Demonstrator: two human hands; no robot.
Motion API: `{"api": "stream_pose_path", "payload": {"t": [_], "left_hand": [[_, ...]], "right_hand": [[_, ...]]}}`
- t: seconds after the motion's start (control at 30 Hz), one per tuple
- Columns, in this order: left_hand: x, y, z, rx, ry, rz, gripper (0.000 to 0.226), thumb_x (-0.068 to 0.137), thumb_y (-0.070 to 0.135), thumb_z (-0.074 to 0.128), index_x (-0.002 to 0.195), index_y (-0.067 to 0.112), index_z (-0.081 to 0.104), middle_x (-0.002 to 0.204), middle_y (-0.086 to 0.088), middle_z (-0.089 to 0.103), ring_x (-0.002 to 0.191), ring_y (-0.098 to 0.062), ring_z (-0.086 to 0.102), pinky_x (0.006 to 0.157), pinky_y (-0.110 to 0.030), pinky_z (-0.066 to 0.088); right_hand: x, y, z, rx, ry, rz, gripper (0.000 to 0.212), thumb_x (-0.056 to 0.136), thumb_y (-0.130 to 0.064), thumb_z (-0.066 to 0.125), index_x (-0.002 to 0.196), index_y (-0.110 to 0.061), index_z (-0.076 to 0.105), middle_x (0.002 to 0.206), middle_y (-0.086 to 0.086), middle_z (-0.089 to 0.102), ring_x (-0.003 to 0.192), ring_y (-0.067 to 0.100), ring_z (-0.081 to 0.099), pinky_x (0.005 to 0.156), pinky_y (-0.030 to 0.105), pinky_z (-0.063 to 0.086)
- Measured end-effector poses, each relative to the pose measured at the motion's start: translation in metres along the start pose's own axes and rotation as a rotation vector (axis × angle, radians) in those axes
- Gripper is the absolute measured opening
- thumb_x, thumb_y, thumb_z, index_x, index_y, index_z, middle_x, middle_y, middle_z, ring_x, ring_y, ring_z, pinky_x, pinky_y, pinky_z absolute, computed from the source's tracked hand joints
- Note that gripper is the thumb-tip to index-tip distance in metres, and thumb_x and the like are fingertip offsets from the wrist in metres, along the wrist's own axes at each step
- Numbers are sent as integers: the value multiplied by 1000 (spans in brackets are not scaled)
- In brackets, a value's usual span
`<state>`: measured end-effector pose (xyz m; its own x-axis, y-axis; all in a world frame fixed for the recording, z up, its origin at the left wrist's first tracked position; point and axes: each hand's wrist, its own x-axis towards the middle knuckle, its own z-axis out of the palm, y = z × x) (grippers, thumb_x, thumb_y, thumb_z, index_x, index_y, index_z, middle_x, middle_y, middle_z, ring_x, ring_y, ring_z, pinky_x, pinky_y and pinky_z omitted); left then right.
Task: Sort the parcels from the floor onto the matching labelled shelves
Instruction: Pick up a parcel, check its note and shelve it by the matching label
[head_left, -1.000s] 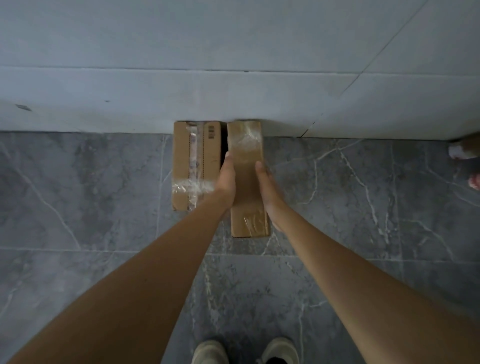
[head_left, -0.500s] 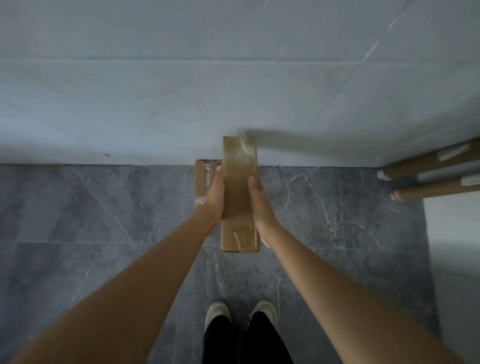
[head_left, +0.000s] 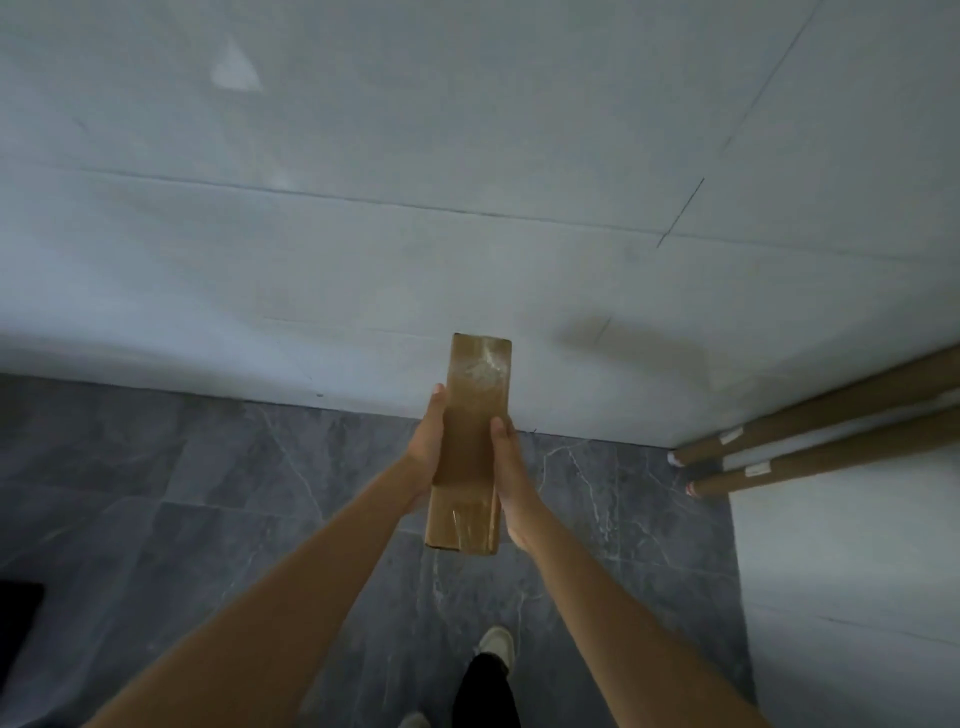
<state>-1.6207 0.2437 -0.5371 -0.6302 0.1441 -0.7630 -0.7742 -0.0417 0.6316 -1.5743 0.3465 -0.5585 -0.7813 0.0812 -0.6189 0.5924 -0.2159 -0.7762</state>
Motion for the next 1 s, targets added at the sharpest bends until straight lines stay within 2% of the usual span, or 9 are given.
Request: {"api": "stream_pose_path", "payload": {"t": [0.1, 0.2, 0.43, 0.6, 0.67, 0.73, 0.87, 0.93, 1.0], "left_hand": [[-53, 23, -4, -5, -42, 79, 74, 101, 62, 17, 139, 13, 57, 136, -16, 61, 122, -31, 60, 109, -50, 44], [-105, 46, -5, 20, -68, 169, 74, 101, 62, 16, 138, 13, 57, 134, -14, 62, 113, -28, 63, 102, -45, 47], [-216, 93, -8, 85, -126, 354, 68, 98, 67, 26, 141, 22, 53, 135, -10, 62, 118, -28, 61, 107, -49, 46], [-277, 133, -5, 132, -97, 468, 72, 96, 69, 30, 151, 24, 39, 154, -7, 45, 140, -29, 43, 118, -50, 31], [-299, 150, -3, 165, -99, 534, 69, 98, 64, 33, 153, 23, 34, 155, -7, 43, 141, -28, 42, 119, -49, 30], [-322, 164, -2, 196, -109, 608, 63, 100, 56, 40, 151, 20, 34, 149, -6, 48, 133, -25, 48, 115, -44, 36], [-366, 192, 4, 223, -143, 708, 65, 94, 52, 57, 145, 18, 35, 136, -4, 54, 116, -21, 54, 99, -37, 44], [-387, 205, 8, 194, -121, 747, 69, 88, 55, 65, 139, 17, 39, 132, -4, 56, 115, -21, 56, 98, -38, 47], [-405, 217, 15, 131, -89, 793, 69, 80, 58, 71, 128, 17, 43, 121, -1, 59, 103, -14, 59, 84, -31, 48]], "right_hand": [[-46, -35, 17, 6, 17, -55, 55, 110, -45, 28, 160, -20, 30, 155, 9, 49, 134, 24, 55, 104, 39, 51], [-94, -65, 34, -5, 33, -124, 58, 110, -48, 26, 162, -22, 27, 158, 9, 47, 140, 28, 51, 114, 47, 47], [-189, -124, 66, -40, 85, -286, 62, 109, -53, 26, 162, -22, 24, 159, 10, 45, 141, 29, 49, 117, 52, 43], [-239, -180, 80, -103, 105, -456, 58, 110, -48, 24, 158, -18, 33, 153, 12, 51, 133, 27, 55, 102, 37, 49], [-260, -201, 83, -104, 111, -504, 58, 110, -50, 25, 159, -19, 33, 153, 9, 51, 137, 26, 54, 111, 41, 47], [-280, -219, 84, -95, 103, -544, 60, 109, -53, 24, 158, -20, 36, 154, 7, 52, 139, 26, 52, 117, 47, 43], [-315, -253, 88, -27, 92, -613, 56, 109, -53, 24, 144, -21, 52, 131, 9, 67, 118, 25, 66, 98, 43, 57], [-329, -272, 90, -26, 140, -657, 50, 111, -48, 27, 144, -21, 53, 134, 11, 66, 119, 28, 66, 103, 47, 55], [-341, -288, 88, -66, 195, -726, 44, 112, -38, 32, 151, -25, 49, 146, 8, 60, 129, 27, 60, 113, 49, 48]]}}
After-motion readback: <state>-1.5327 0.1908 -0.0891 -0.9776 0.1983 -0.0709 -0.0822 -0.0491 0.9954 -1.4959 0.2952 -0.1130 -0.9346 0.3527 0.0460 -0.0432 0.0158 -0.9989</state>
